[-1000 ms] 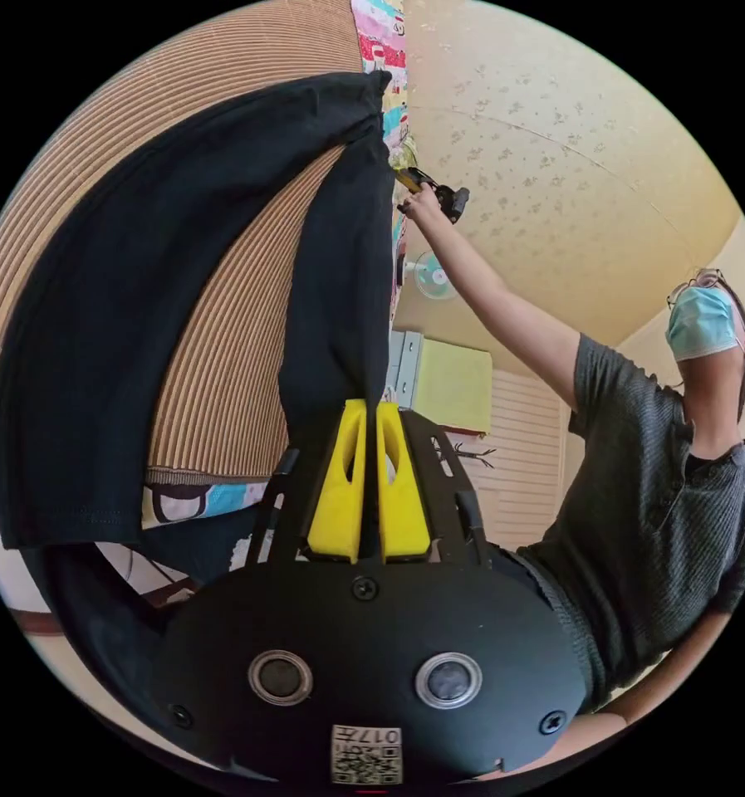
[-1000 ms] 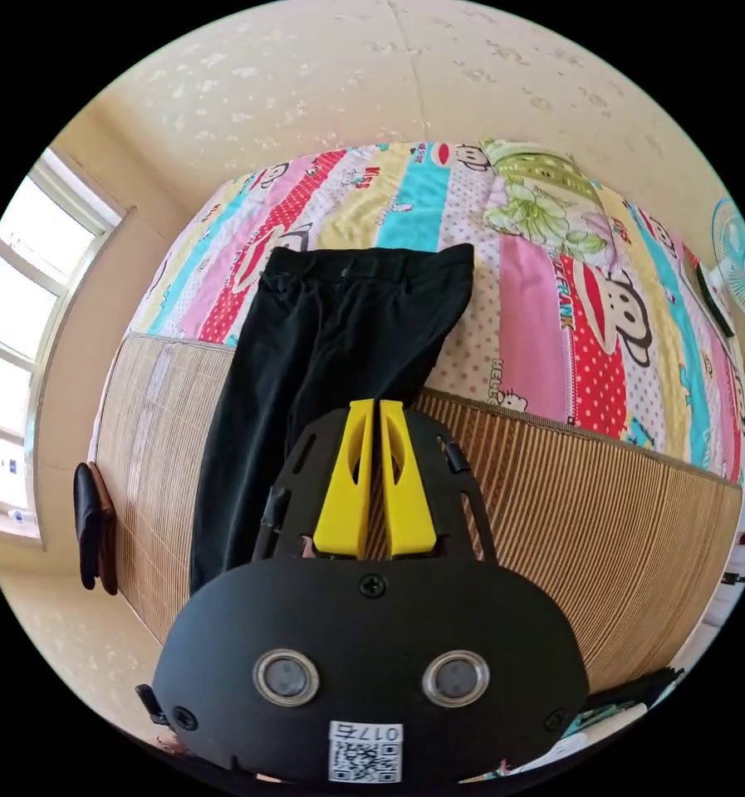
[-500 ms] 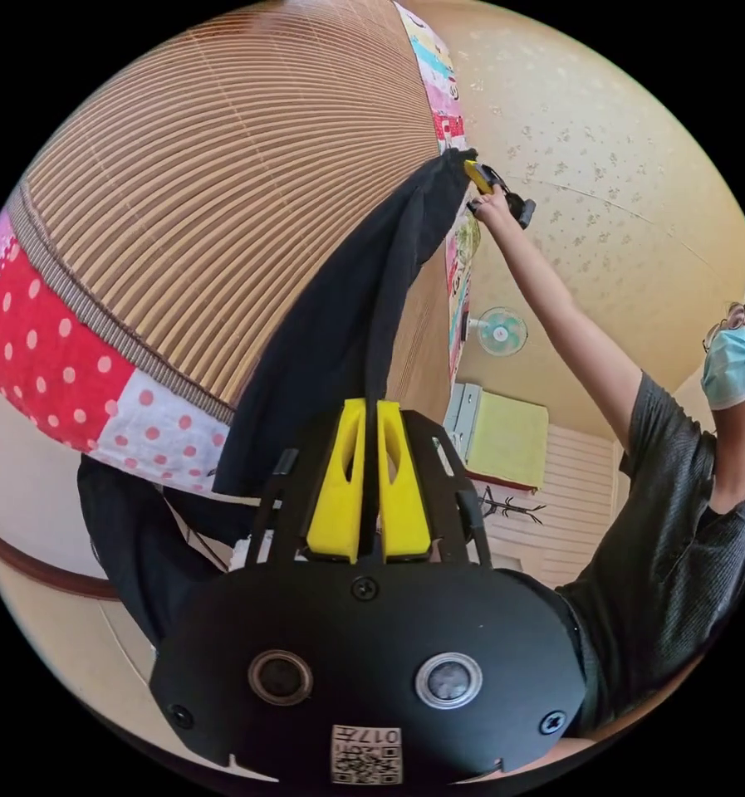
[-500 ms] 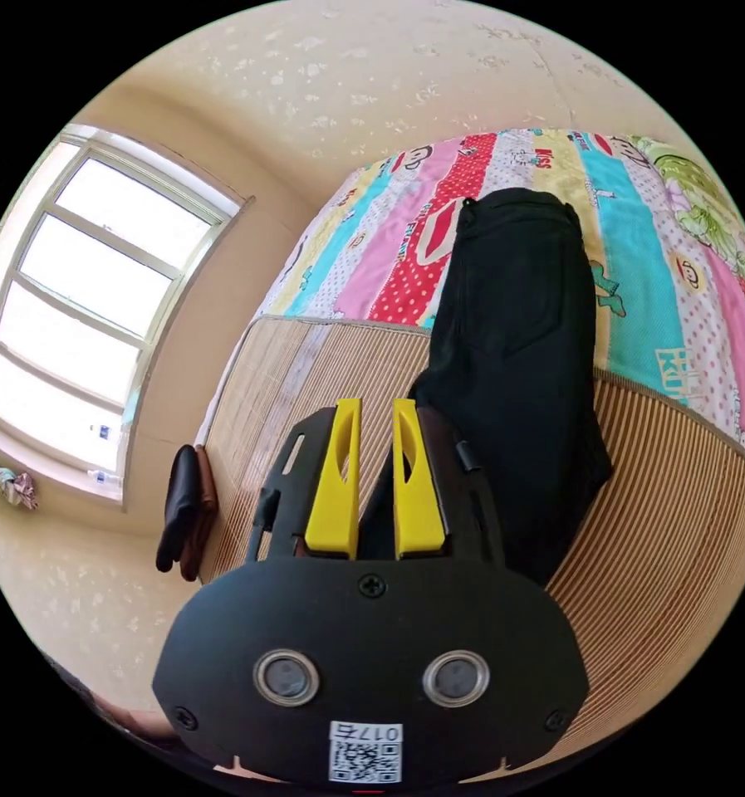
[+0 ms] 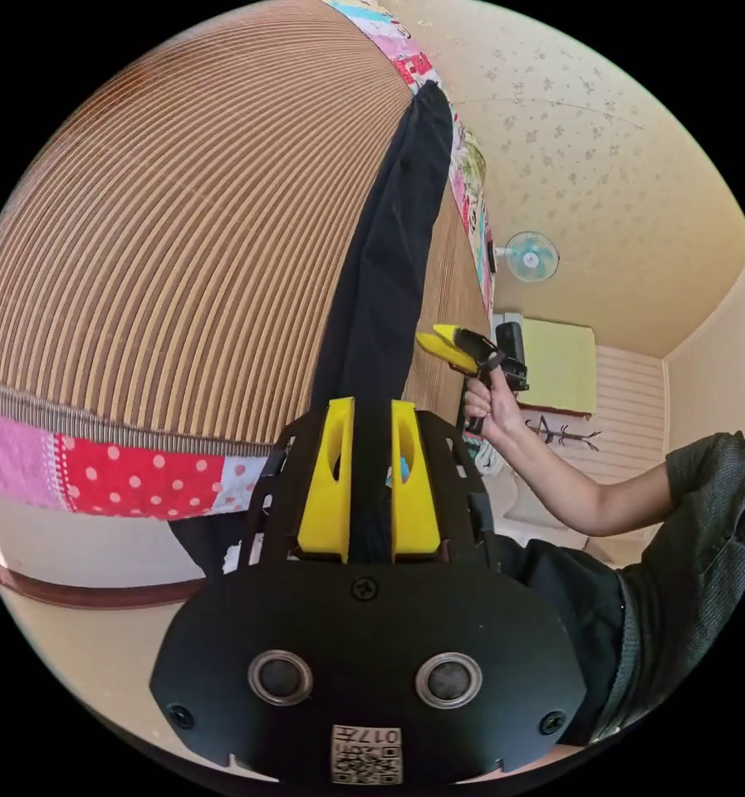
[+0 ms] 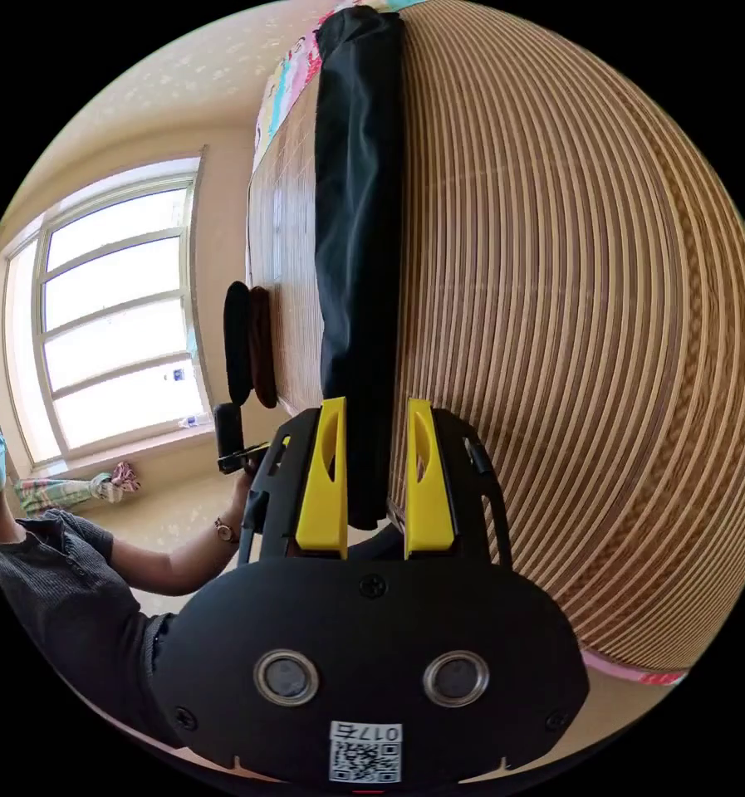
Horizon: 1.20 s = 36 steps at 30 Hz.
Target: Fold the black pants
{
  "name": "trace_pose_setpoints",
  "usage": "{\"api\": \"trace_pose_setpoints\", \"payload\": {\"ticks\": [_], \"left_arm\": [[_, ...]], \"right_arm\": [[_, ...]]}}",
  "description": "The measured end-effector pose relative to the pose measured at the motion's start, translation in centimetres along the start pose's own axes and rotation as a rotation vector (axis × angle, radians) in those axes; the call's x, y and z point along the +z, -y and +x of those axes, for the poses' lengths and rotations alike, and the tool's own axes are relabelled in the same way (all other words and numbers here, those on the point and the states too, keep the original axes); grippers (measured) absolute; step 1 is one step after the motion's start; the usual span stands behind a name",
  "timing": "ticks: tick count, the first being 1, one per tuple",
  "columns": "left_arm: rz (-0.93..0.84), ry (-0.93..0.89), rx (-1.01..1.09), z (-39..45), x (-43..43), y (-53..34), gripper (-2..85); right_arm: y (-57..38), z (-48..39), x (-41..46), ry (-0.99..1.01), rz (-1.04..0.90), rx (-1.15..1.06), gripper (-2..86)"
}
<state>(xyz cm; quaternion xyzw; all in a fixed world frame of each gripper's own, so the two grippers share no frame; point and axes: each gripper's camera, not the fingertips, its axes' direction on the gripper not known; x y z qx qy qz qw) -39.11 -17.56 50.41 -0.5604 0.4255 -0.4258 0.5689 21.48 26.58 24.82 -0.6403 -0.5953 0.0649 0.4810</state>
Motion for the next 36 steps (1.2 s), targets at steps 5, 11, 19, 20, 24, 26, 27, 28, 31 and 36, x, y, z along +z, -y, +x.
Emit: {"api": "trace_pose_setpoints", "payload": {"ticks": [5,11,19,20,24,26,27,28,31,36], "left_arm": [[-0.257,0.186,0.065,2.1,4.2,2.4,0.1],[-0.25,0.283,0.12,4.4,4.1,0.8,2.8],[-0.301,0.519,0.223,8.6,7.7,-0.9,-0.3],[-0.316,0.544,0.233,9.0,8.0,-1.0,-0.5],[-0.34,0.48,0.217,10.2,8.0,-2.2,-0.8],[-0.29,0.457,0.183,10.1,7.3,-2.7,-0.6],[-0.254,0.452,0.176,10.1,7.0,-3.0,-0.4],[-0.218,0.435,0.173,10.2,6.7,-3.1,0.3],[-0.15,0.388,0.158,10.6,7.0,-2.9,4.7],[-0.198,0.446,0.154,11.4,10.3,-2.7,6.5]], "right_arm": [[-4.1,-0.6,1.3,0.047,0.053,0.064,10.4],[-3.7,-3.3,5.9,-0.13,-0.138,-0.055,9.0],[-5.3,-5.9,4.2,-0.129,-0.118,-0.068,2.0],[-6.0,-6.8,3.3,-0.09,-0.083,-0.092,1.6],[-8.2,-7.8,2.2,-0.112,0.005,-0.058,1.0],[-8.1,-6.4,2.8,-0.15,0.014,0.005,0.9],[-7.7,-5.3,3.2,-0.142,0.015,0.041,1.0],[-7.4,-4.8,3.4,-0.136,0.016,0.058,1.0],[-6.8,-3.1,4.1,-0.099,0.019,0.133,1.1],[-6.9,-3.4,4.1,-0.097,0.034,0.14,1.3]]}}
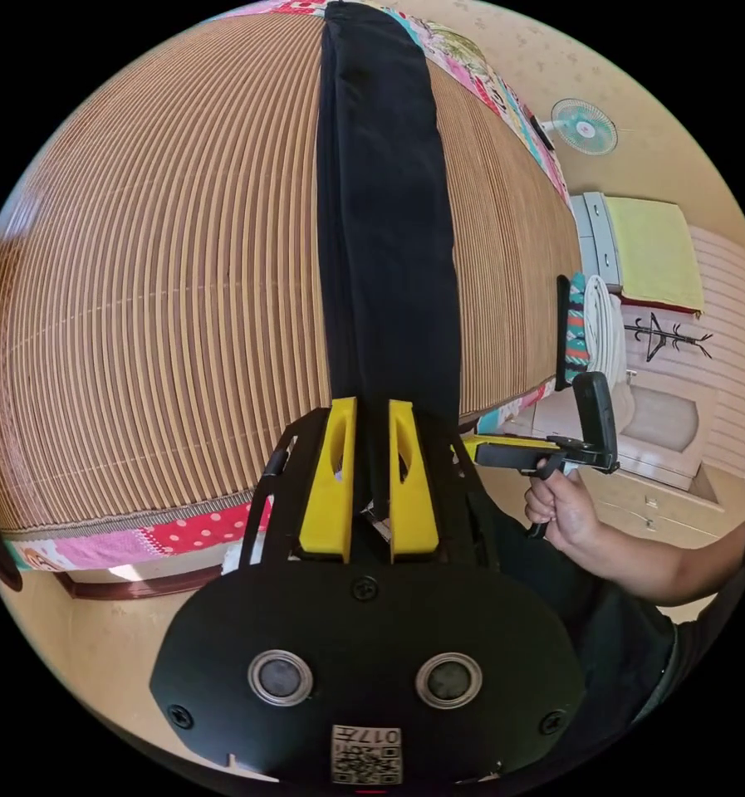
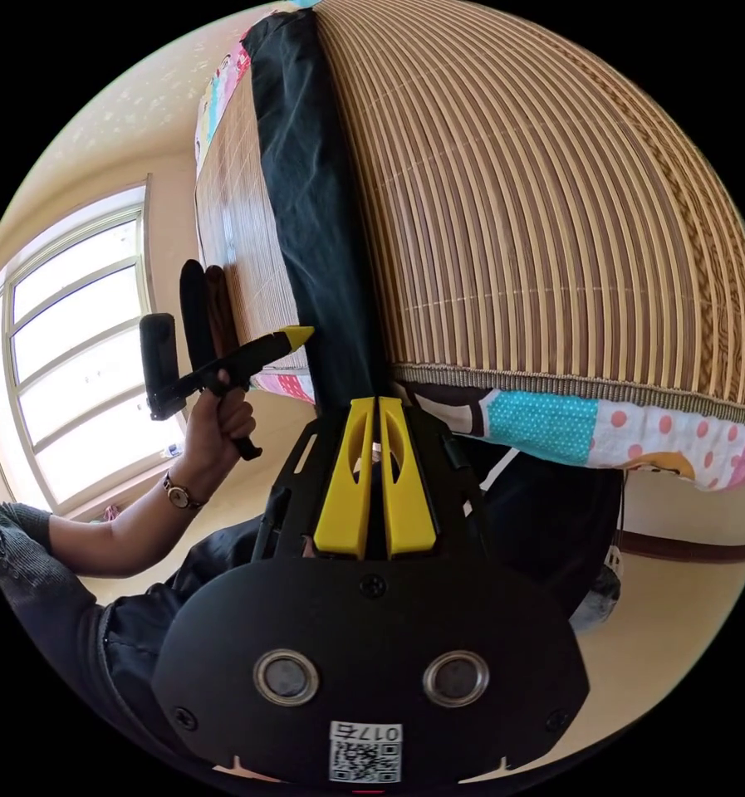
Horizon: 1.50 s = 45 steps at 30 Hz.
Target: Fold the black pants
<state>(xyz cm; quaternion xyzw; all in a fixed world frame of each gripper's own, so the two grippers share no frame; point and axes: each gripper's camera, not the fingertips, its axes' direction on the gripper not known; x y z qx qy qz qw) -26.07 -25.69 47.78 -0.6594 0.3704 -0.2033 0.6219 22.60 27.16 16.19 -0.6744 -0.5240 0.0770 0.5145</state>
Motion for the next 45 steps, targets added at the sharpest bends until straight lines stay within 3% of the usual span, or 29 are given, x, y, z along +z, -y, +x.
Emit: {"api": "trace_pose_setpoints", "payload": {"ticks": [4,11,16,20,22,27,36,45], "left_arm": [[0.023,0.075,0.022,2.0,0.4,-1.1,2.9],[0.1,-0.045,0.038,2.9,-3.5,-4.3,-0.6],[0.093,-0.059,-0.072,1.3,-2.8,-6.2,0.3],[0.128,-0.159,-0.087,0.7,-4.0,-5.9,6.0],[0.197,-0.258,-0.098,-0.5,-5.8,-5.0,7.8],[0.291,-0.293,-0.096,-2.6,-8.6,0.2,7.9],[0.33,-0.365,-0.023,-3.1,-10.5,11.2,8.9],[0.208,-0.431,-0.011,-2.2,-10.9,11.0,3.3]], "right_arm": [[0.2,-0.3,0.3,0.008,-0.013,0.014,1.3],[-1.3,-2.4,0.5,0.039,-0.019,-0.073,1.3],[-1.3,-2.2,2.9,-0.048,-0.107,-0.079,1.6],[-0.8,-2.1,-1.2,0.03,-0.009,-0.121,3.0],[0.9,-1.5,-3.8,0.071,0.051,-0.129,4.0],[11.0,-0.7,-10.4,0.179,0.199,-0.201,7.9],[26.2,-2.3,-13.2,0.298,0.185,-0.279,11.8],[25.8,-1.9,-13.3,0.481,0.181,-0.254,4.2]]}}
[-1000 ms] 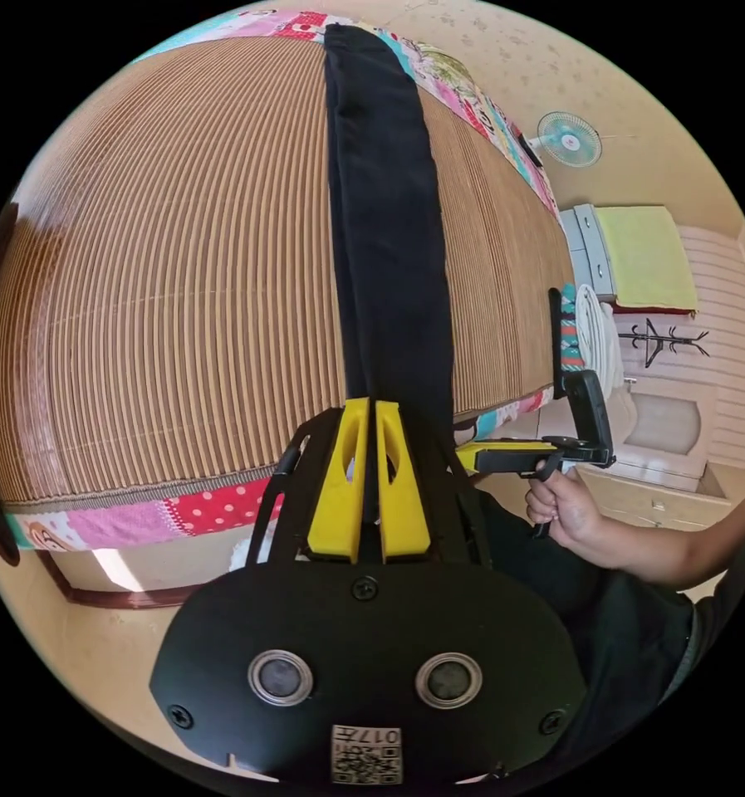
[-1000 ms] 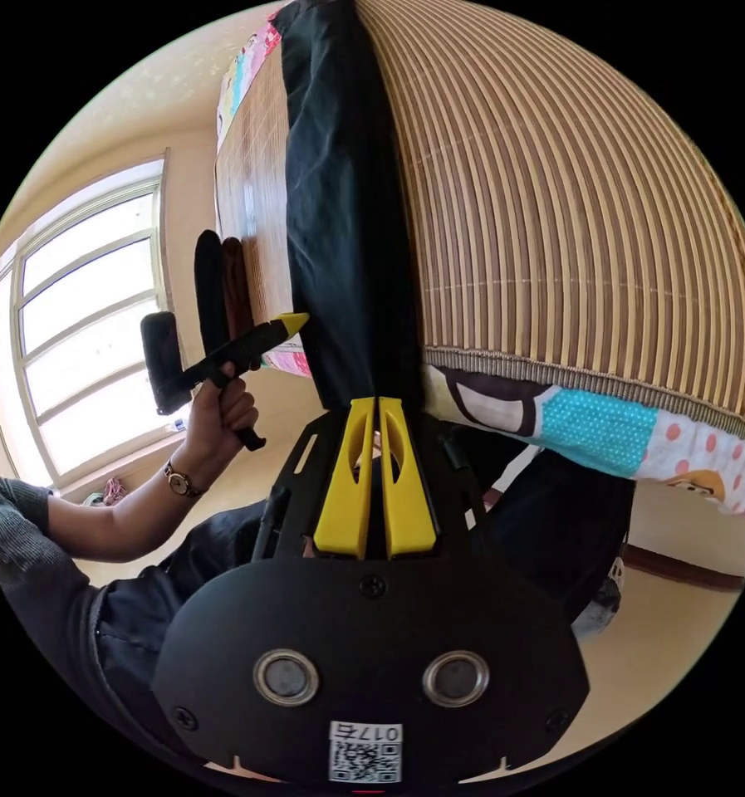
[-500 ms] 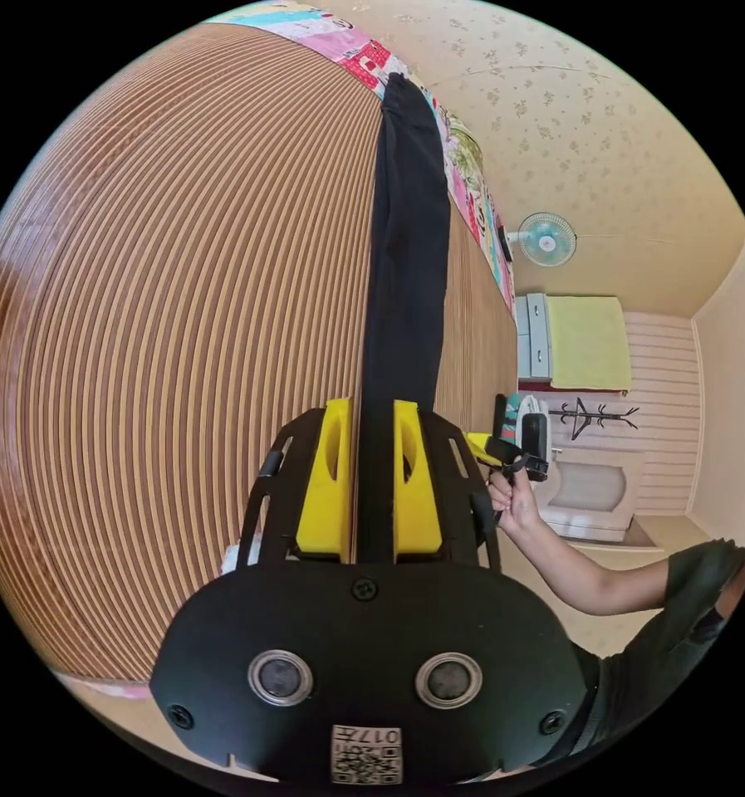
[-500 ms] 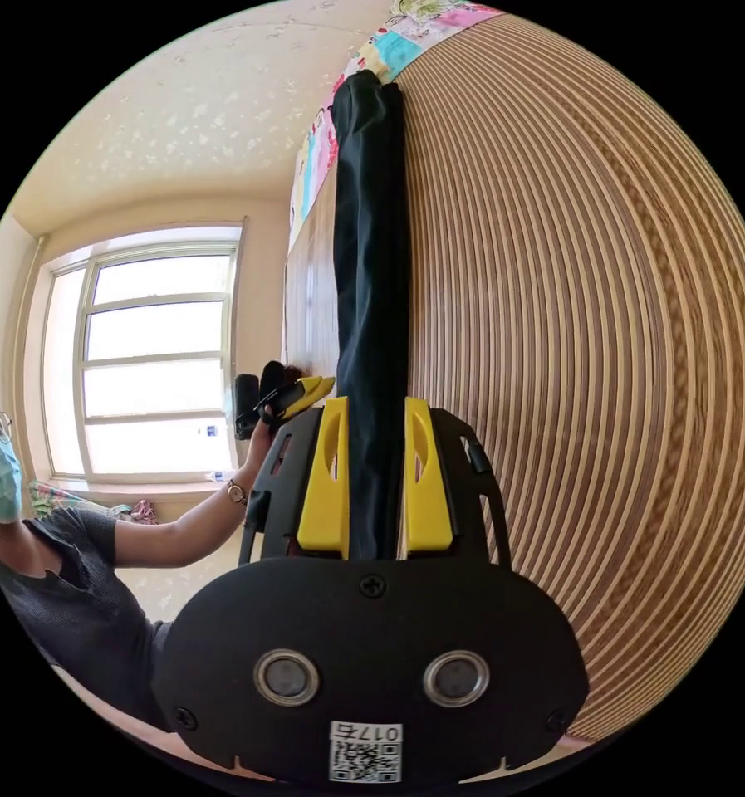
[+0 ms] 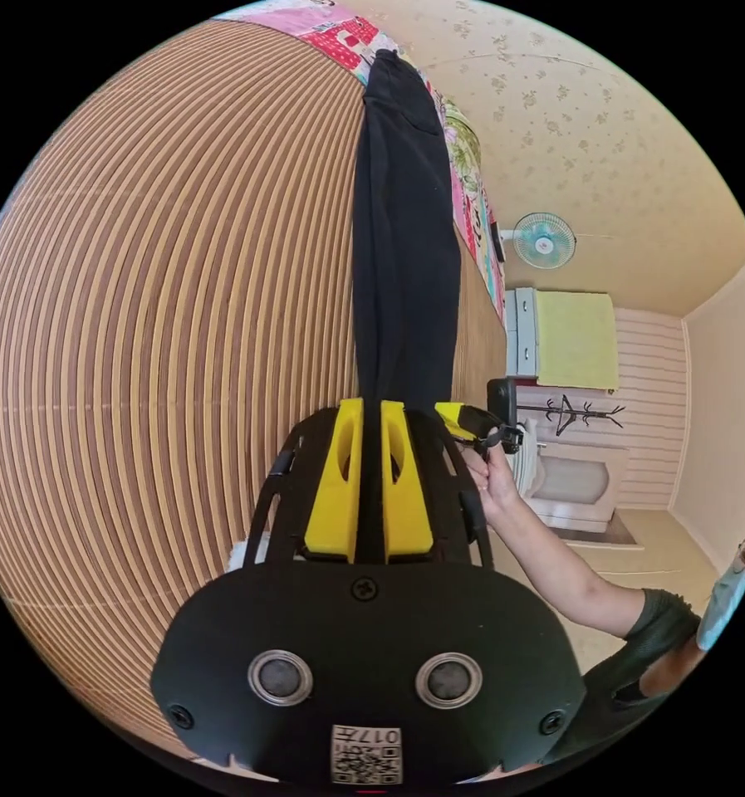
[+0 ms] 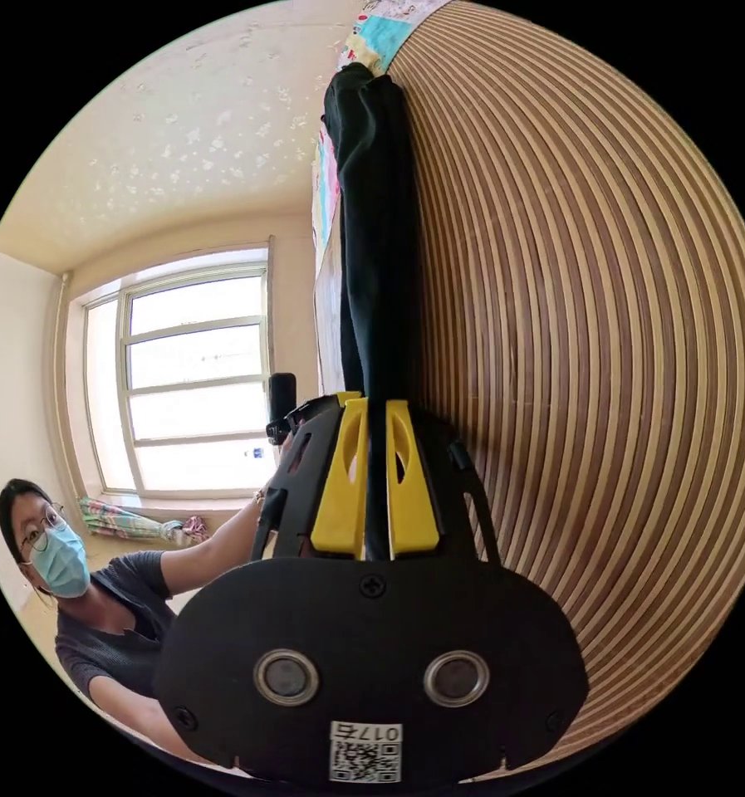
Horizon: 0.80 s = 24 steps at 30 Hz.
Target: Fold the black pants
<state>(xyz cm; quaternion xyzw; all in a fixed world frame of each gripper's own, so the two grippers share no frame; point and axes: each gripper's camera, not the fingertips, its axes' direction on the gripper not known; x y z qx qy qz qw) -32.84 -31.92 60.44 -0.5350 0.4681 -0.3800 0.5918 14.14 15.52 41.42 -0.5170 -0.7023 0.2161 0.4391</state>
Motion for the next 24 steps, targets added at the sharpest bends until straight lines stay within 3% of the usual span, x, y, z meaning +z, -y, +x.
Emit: {"api": "trace_pose_setpoints", "payload": {"ticks": [6,13,19,24], "left_arm": [[0.061,-0.385,0.154,4.0,-5.4,-7.3,2.1],[0.12,-0.517,0.326,15.0,-10.8,-22.5,5.7],[0.18,-0.35,0.378,25.8,-14.6,-33.9,3.7],[0.193,-0.378,0.54,35.5,-18.7,-39.0,3.4]], "right_arm": [[-6.9,-7.3,-3.9,0.242,0.031,-0.143,3.1],[-19.0,-20.5,-6.3,0.216,-0.015,-0.306,3.0],[-27.9,-30.3,-8.0,0.23,-0.022,-0.386,2.9],[-32.3,-42.3,-9.6,0.302,-0.037,-0.612,2.7]]}}
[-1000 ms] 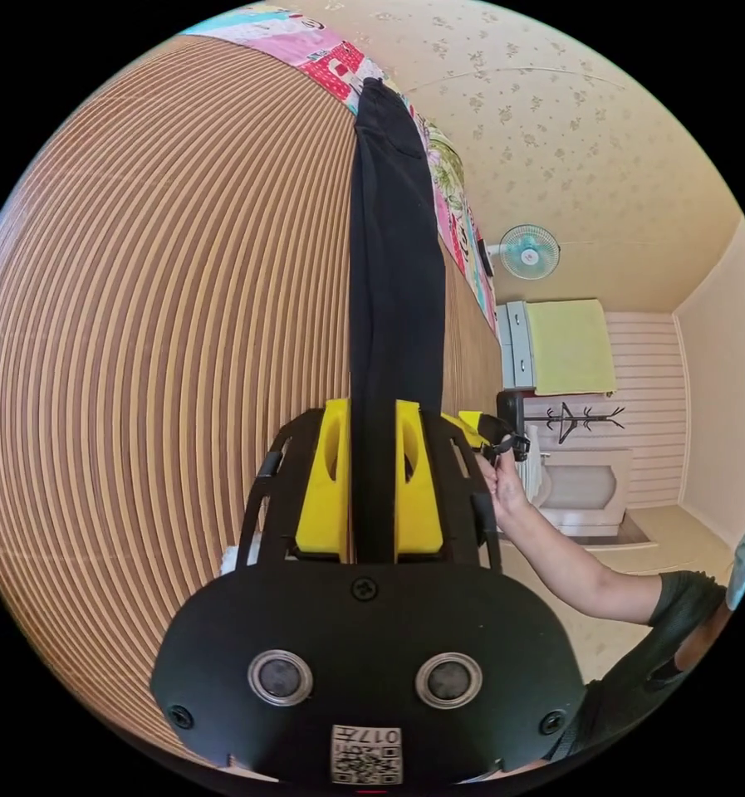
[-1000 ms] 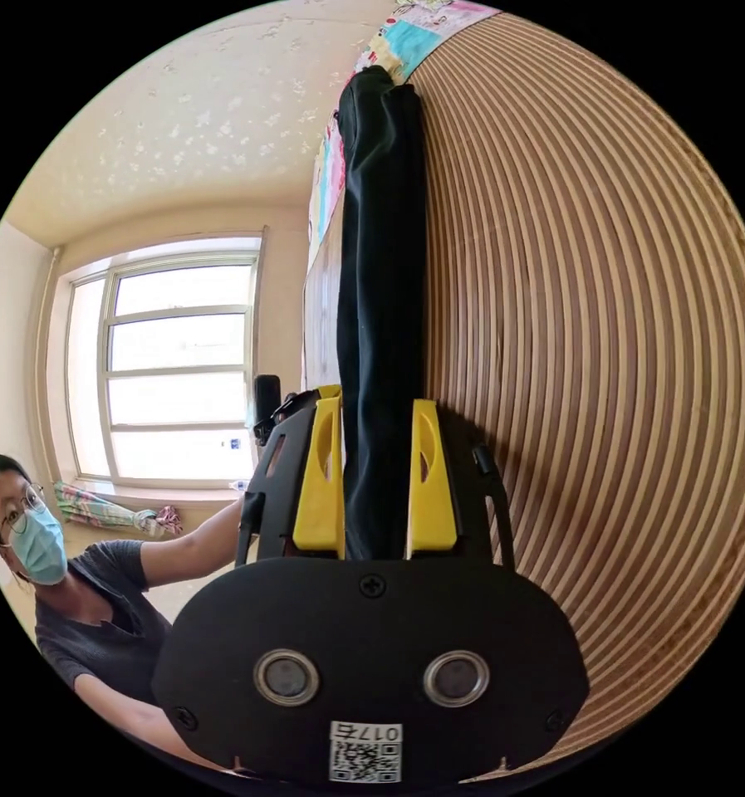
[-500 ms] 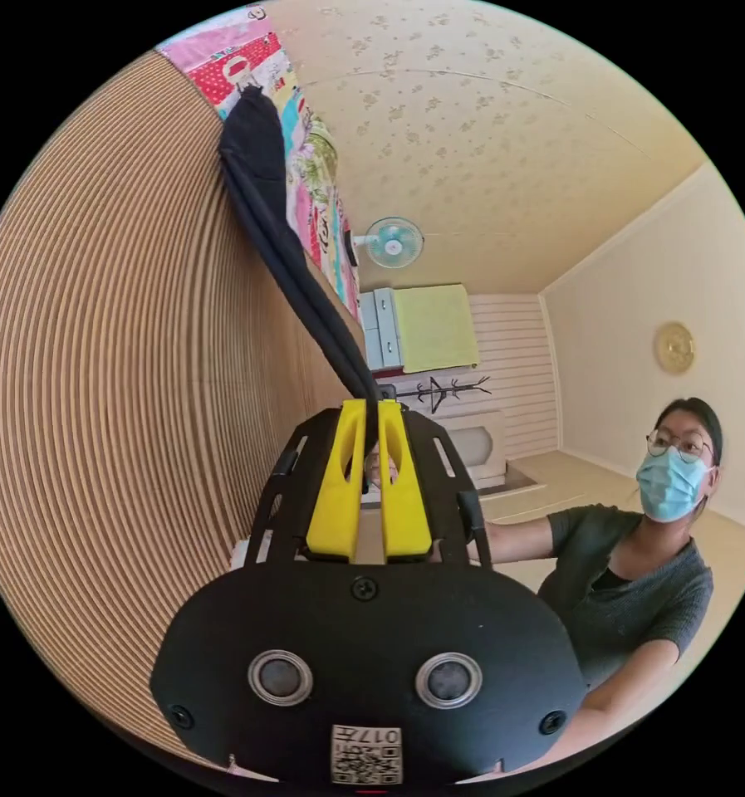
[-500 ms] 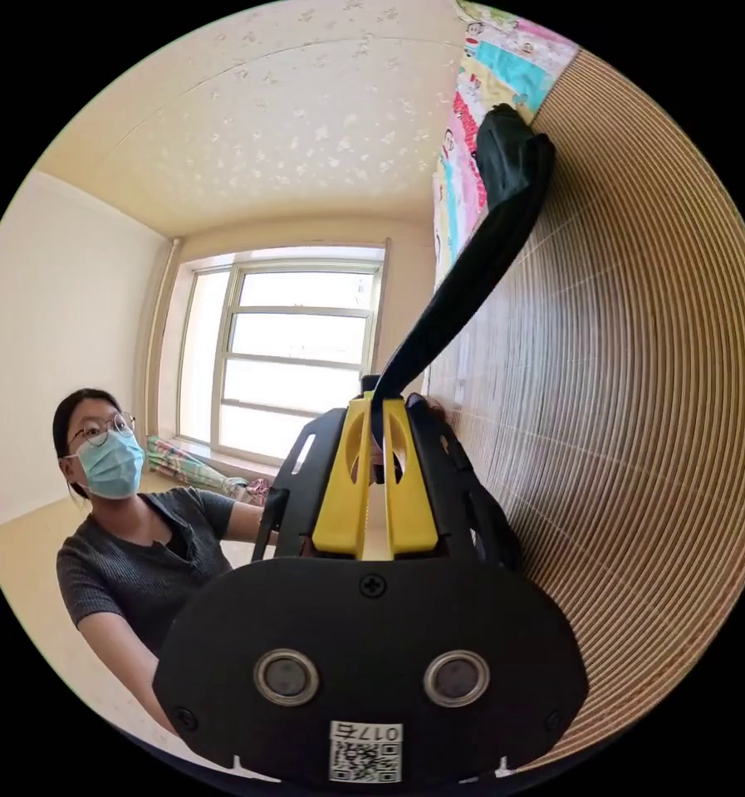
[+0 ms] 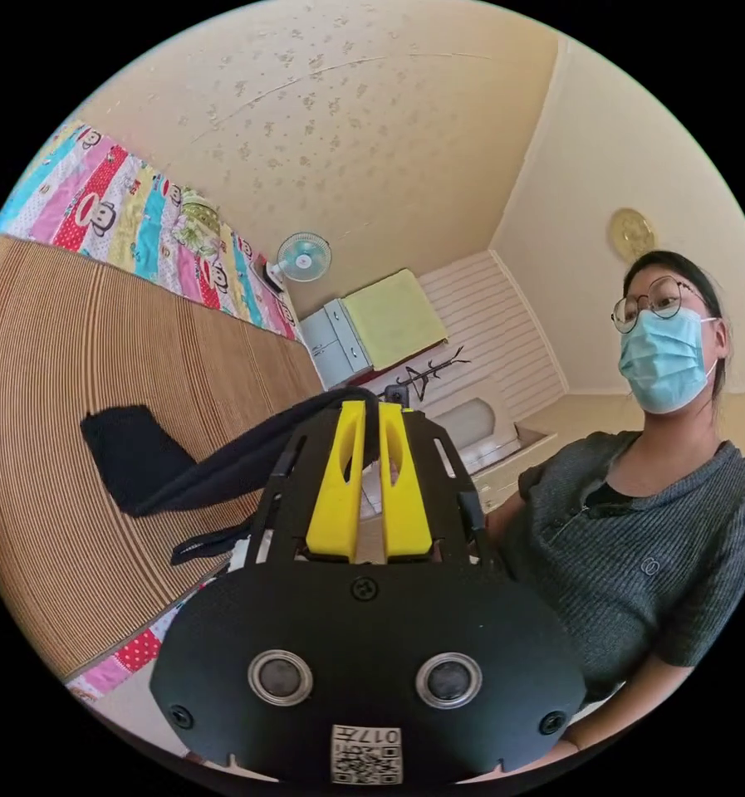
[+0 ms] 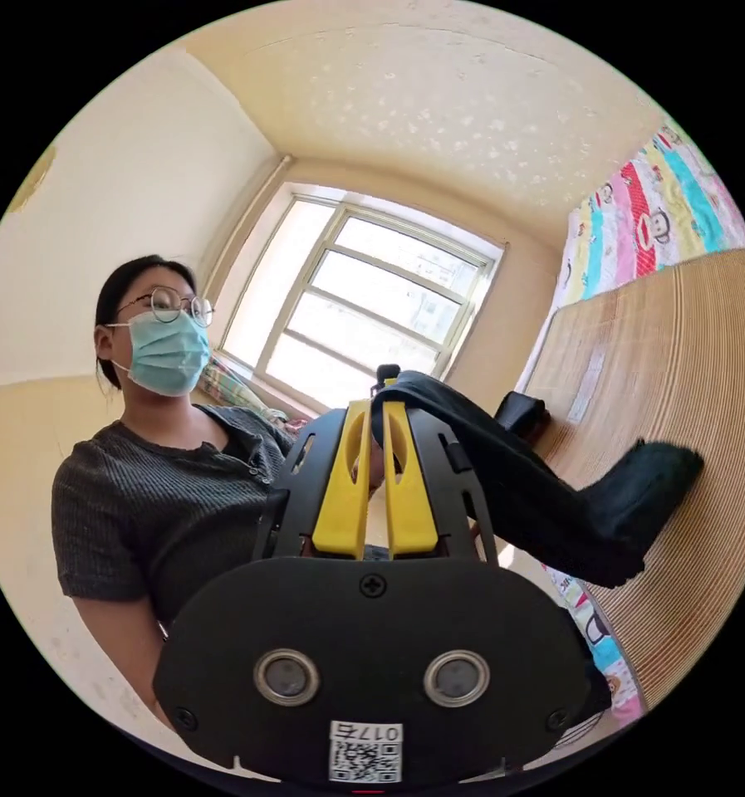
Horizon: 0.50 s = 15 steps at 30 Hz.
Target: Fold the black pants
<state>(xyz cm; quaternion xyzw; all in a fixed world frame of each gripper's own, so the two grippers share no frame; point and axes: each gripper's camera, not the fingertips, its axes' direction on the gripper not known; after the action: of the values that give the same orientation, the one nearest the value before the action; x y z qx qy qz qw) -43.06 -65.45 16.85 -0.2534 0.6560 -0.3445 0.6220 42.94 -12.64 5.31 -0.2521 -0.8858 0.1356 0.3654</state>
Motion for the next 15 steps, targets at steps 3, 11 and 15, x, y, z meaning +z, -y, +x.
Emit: {"api": "trace_pose_setpoints", "payload": {"ticks": [3,11,15], "left_arm": [[0.019,-0.063,0.106,5.5,-0.3,1.9,3.4],[-0.032,0.122,0.044,2.1,1.9,9.0,3.2],[-0.096,0.194,-0.153,-10.0,4.6,11.2,3.1]], "right_arm": [[2.8,-4.6,1.2,-0.022,0.004,-0.097,2.7],[10.2,4.8,2.3,-0.359,-0.068,-0.015,2.3],[11.5,18.5,2.7,-0.497,-0.122,0.16,2.5]]}}
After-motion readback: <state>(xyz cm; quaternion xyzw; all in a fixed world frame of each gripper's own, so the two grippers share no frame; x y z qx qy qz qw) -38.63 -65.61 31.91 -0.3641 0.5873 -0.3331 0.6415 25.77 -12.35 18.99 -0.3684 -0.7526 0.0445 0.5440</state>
